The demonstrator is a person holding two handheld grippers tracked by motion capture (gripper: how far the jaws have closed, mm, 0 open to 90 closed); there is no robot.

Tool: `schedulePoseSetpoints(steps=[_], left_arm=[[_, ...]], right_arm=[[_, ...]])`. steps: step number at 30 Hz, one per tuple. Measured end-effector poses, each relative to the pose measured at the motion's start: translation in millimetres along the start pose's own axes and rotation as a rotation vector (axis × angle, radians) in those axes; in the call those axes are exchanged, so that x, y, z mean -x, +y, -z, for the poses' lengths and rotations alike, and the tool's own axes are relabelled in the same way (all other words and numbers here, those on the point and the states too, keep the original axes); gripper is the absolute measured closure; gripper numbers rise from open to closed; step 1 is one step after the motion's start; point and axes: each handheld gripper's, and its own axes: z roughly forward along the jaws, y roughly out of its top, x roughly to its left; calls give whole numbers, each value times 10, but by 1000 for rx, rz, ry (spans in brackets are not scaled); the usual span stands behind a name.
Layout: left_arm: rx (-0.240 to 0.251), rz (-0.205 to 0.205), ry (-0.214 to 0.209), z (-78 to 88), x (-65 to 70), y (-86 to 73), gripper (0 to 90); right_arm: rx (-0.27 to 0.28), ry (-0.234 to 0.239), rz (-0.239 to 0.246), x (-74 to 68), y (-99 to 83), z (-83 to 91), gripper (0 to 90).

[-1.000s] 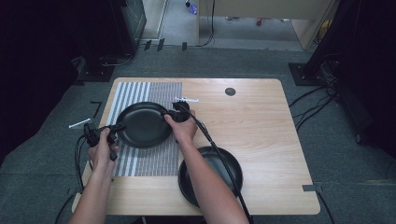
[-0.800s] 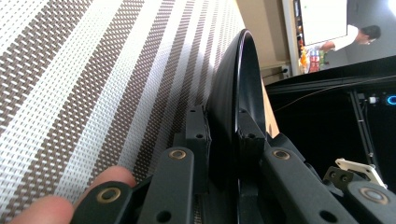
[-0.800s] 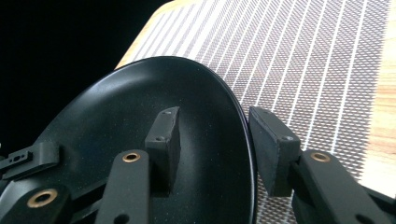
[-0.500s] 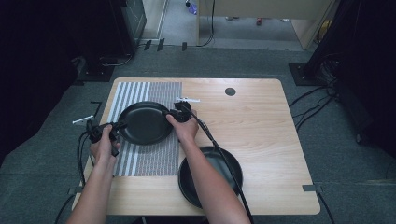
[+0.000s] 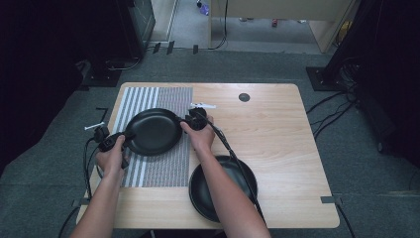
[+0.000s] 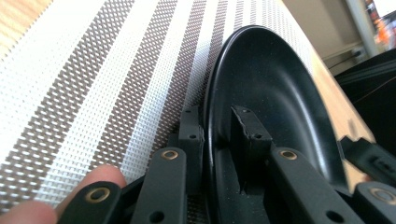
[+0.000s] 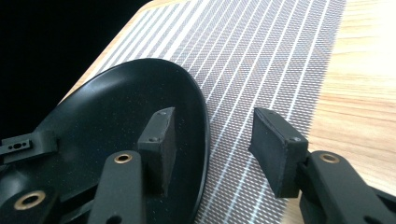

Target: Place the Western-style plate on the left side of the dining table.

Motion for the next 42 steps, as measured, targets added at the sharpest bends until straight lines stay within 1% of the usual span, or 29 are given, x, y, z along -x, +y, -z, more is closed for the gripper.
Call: schedulePoseSetpoints(steps=[2,4,5,6,8,9,10,11,13,14,15,17,18,19,20,22,24,26,28,32,36,40,42], left_arm=[[-4,-47,24,3,35,6,744],[-1,-113,63,2,83,9,724],[11,-162,101,4,105,4,721],[21,-210,120,6,126,1,723],[25,-294,157,16,164,-5,710],[33,-320,173,30,174,-4,709],[51,-337,197,54,173,4,699],[54,-329,210,78,166,17,668],[82,-276,216,174,143,61,654],[100,-265,222,212,136,76,633],[106,-269,231,238,132,85,596],[122,-294,270,270,119,83,554],[129,-286,272,285,104,82,517],[131,-273,265,304,90,82,489],[138,-269,262,327,83,76,464],[140,-282,261,377,94,50,422],[129,-303,241,438,124,14,367],[132,-319,224,498,157,-23,335],[133,-339,197,584,193,-70,315],[136,-354,167,728,237,-155,283],[125,-368,138,874,261,-266,246],[115,-386,123,980,259,-386,214],[111,-387,112,1022,242,-450,206]], right_arm=[[4,0,3,14,-9,29,507],[1,-1,17,21,-25,52,506],[-4,1,22,21,-36,62,506],[-7,2,30,21,-45,72,505],[-12,7,39,18,-58,94,501],[-13,8,39,16,-61,108,494],[-13,10,38,16,-67,123,494],[-10,10,40,16,-77,143,494],[-6,10,45,12,-88,176,494],[-2,13,55,6,-90,194,494],[1,16,62,-3,-90,213,492],[0,16,67,-14,-80,251,478],[5,19,67,-17,-72,270,478],[9,22,66,-24,-60,292,477],[14,24,70,-29,-47,317,474],[26,28,76,-40,-20,370,466],[33,25,95,-62,8,431,455],[36,24,115,-91,27,510,445],[42,30,123,-108,31,578,432],[41,27,136,-122,12,745,422],[53,26,140,-95,-20,921,414],[58,25,147,-59,-64,1100,400],[59,24,153,-34,-88,1187,394]])
